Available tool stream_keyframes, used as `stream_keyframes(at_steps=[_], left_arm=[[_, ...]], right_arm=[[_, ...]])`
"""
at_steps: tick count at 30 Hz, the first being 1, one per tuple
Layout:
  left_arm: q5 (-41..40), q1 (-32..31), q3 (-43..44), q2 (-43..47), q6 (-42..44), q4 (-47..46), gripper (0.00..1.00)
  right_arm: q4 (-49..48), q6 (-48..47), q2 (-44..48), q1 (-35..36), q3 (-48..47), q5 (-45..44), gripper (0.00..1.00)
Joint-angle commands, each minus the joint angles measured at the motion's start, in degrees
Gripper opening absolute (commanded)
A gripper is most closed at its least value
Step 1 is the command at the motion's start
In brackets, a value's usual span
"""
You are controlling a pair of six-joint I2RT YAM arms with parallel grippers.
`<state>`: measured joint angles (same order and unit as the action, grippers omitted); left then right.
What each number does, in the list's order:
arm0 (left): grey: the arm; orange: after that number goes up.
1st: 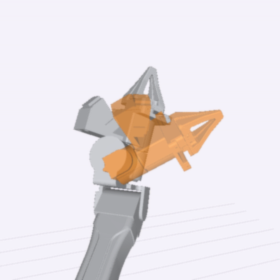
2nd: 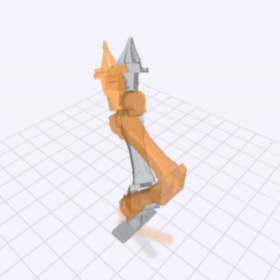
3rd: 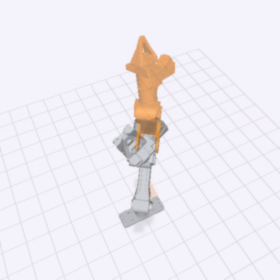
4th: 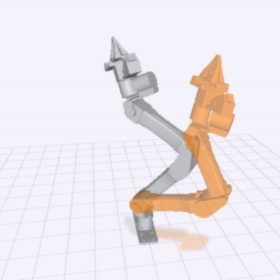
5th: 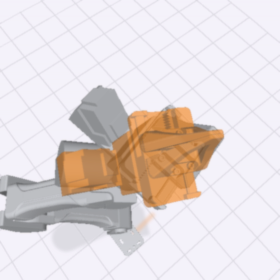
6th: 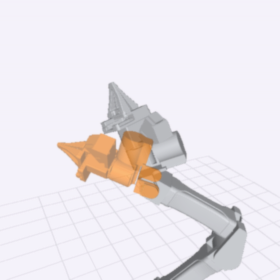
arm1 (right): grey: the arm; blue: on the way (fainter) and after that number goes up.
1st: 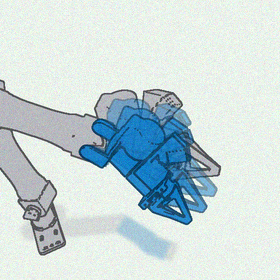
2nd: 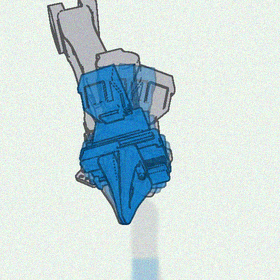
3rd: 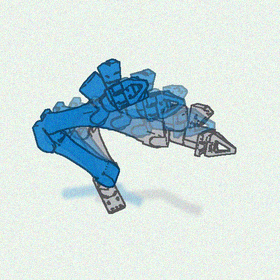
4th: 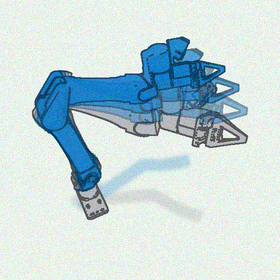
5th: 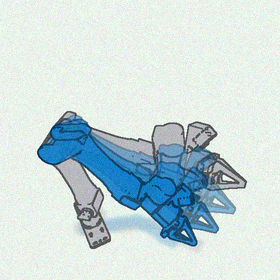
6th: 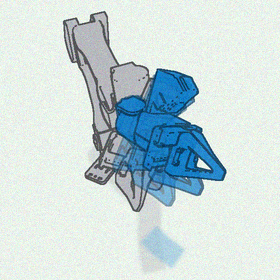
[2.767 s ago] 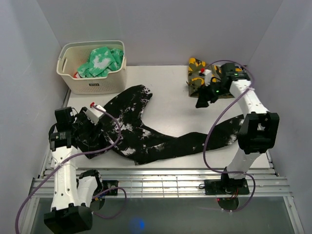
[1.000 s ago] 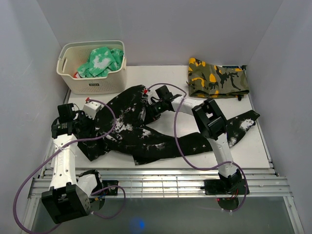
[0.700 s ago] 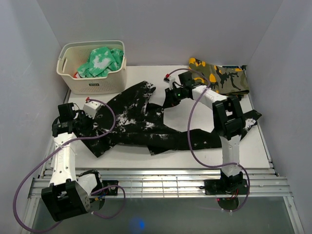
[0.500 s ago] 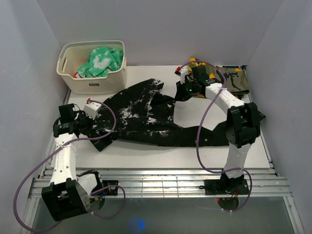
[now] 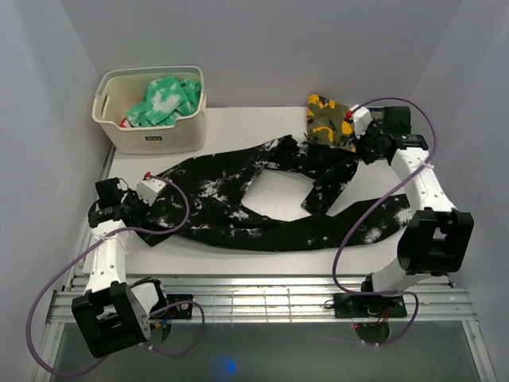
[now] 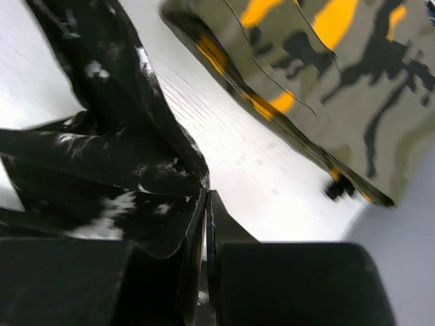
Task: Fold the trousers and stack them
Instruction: Flatten the trousers out
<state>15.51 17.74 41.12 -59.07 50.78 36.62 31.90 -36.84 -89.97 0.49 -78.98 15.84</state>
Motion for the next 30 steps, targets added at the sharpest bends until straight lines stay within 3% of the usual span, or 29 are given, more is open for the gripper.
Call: stream_keyframes(at_steps=[1,4,5,8,9,11,18,23,30], left_arm=[[-1.62,2.91,-1.48,1.41,5.11,-2.17,0.0],[-1.62,4.06,-1.49,0.27,5.2,-3.4,0.0],[-1.1,4.41,-0.96,-1.04,4.77,-2.88,0.04],[8.1,7.48,4.74,-3.67,2.75,2.99,0.36],[11.27,8.62,6.67,-4.12,1.96,4.58,0.56],[19.54,11.0,12.21,-5.17,-0.84,6.96,0.66],[29.22,11.79,22.42,-11.85,-11.66,9.69,0.7],[31.86,11.71,23.83,-19.75,-12.37,11.28,0.69],[24.59,6.8,24.1,-28.81,-26.69,-6.6,0.75]], right_arm=[[1.24,-11.91,5.58,-5.04,1.55,-4.32,0.08],[1.06,-17.19,7.79,-9.44,2.77,-4.59,0.08],[-0.16,-20.52,8.41,-10.24,3.56,-4.5,0.08],[-1.58,-24.93,10.6,-11.83,7.25,-2.83,0.08],[-1.49,-25.82,11.13,-11.83,8.13,-0.91,0.08],[-1.4,-26.53,12.8,-11.39,10.68,0.59,0.08],[2.29,-30.13,14.12,-10.77,14.55,2.98,0.08],[1.67,-33.38,14.74,-10.77,17.63,1.74,0.08],[0.62,-33.3,12.81,-10.77,18.95,1.04,0.08]])
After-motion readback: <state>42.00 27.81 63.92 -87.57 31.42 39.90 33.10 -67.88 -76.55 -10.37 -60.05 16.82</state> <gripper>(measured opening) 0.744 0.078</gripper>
